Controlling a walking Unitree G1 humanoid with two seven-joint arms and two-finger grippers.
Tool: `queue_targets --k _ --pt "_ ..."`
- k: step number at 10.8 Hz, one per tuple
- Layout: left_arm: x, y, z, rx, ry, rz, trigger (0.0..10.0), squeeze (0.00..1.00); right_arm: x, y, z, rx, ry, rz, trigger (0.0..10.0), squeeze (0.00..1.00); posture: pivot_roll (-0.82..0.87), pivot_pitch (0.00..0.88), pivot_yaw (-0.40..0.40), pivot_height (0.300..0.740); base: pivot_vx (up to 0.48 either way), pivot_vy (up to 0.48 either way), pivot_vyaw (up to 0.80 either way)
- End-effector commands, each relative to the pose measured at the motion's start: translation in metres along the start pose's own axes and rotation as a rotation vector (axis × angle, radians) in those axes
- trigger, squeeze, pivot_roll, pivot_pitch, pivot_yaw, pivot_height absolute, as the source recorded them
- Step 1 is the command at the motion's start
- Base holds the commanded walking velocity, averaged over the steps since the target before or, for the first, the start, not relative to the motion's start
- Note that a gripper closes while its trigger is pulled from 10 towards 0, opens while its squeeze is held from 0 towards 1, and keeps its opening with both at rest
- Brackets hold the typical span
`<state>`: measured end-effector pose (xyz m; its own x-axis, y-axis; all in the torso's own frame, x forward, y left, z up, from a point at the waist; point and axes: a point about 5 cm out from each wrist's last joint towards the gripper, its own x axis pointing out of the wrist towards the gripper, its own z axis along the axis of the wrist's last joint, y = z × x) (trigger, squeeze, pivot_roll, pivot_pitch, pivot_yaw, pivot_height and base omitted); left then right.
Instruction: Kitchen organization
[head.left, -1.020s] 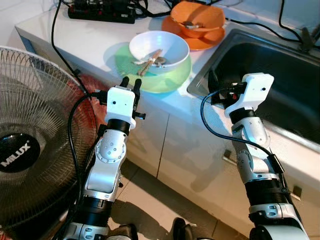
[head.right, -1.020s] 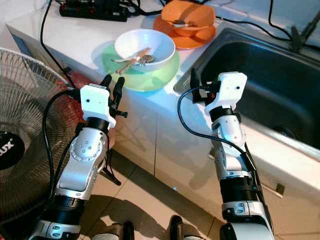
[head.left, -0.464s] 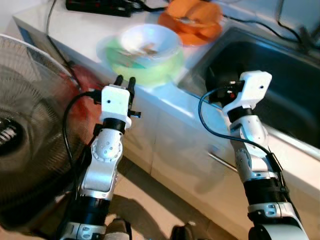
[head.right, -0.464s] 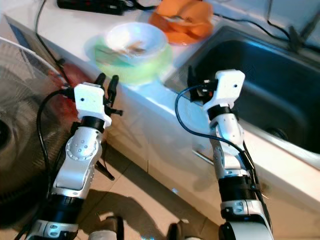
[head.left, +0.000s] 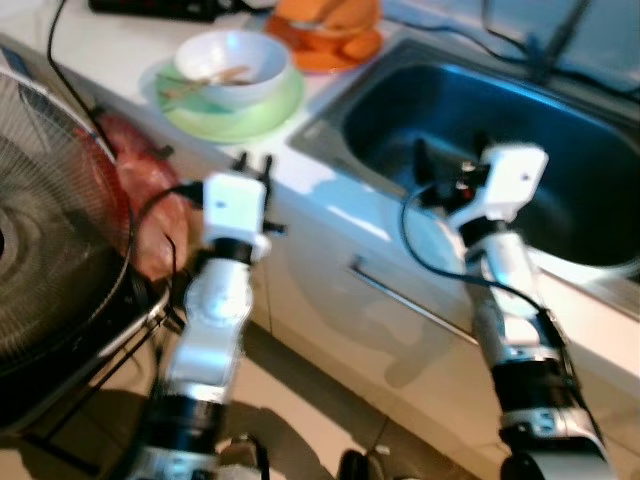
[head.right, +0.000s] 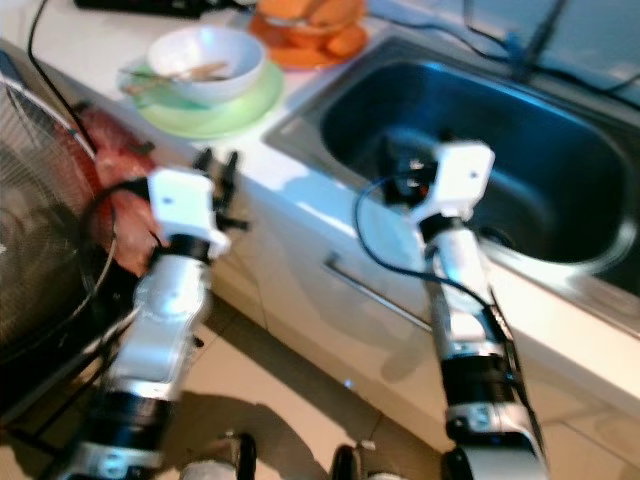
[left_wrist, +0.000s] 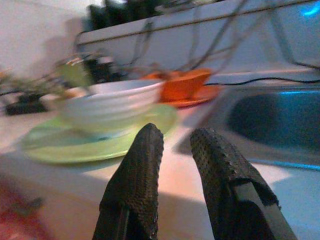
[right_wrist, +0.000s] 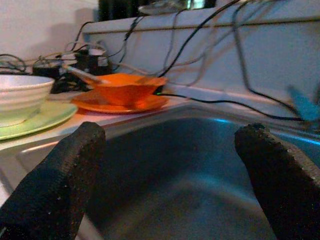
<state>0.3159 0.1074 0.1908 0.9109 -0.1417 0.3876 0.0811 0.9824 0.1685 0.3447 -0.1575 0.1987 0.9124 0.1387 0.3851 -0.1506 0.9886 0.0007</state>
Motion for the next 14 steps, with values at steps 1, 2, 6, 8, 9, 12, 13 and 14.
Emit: queue_targets --k 1,2,6,8,9,12,13,14 --pt "-0.0004 0.0033 0.0019 -0.003 -0.010 0.013 10.0 0.00 -0.0007 0.0007 -0.0006 0.003 0.005 0.001 10.0 0.00 0.07 0.177 -0.056 0.740 0.000 0.000 0.00" --pt "-0.0004 0.0038 0.0014 -0.016 -0.004 0.019 10.0 0.00 -0.0007 0.0010 -0.0010 0.003 0.006 0.003 10.0 0.00 0.07 0.175 -0.058 0.740 0.000 0.000 0.00" --pt "-0.0001 0.0049 -0.0006 -0.023 0.009 0.025 10.0 0.00 -0.0007 0.0010 -0.0017 0.003 0.009 0.005 10.0 0.00 0.07 0.172 -0.058 0.740 0.000 0.360 0.00" --pt "-0.0003 0.0059 -0.0005 -0.009 0.006 0.024 10.0 0.00 -0.0011 0.0012 -0.0021 0.004 0.010 0.004 10.0 0.00 0.07 0.171 -0.056 0.740 0.000 0.206 0.00" --pt "-0.0003 0.0058 -0.0005 -0.007 0.005 0.023 10.0 0.00 -0.0011 0.0009 -0.0023 0.004 0.011 0.003 10.0 0.00 0.07 0.171 -0.056 0.740 0.000 0.000 0.00" --pt "0.0003 0.0027 -0.0017 -0.008 0.015 0.011 10.0 0.00 -0.0015 0.0009 -0.0029 0.005 0.013 0.002 10.0 0.00 0.07 0.168 -0.055 0.740 0.000 0.000 0.00" --pt "0.0005 0.0030 -0.0023 -0.007 0.019 0.013 10.0 0.00 -0.0017 0.0009 -0.0039 0.007 0.017 0.002 10.0 0.00 0.07 0.164 -0.053 0.740 0.000 0.000 0.00" --pt "0.0005 0.0038 -0.0030 -0.004 0.025 0.020 10.0 0.00 -0.0020 0.0014 -0.0055 0.009 0.031 0.005 10.0 0.00 0.07 0.164 -0.053 0.740 0.000 0.000 0.00"
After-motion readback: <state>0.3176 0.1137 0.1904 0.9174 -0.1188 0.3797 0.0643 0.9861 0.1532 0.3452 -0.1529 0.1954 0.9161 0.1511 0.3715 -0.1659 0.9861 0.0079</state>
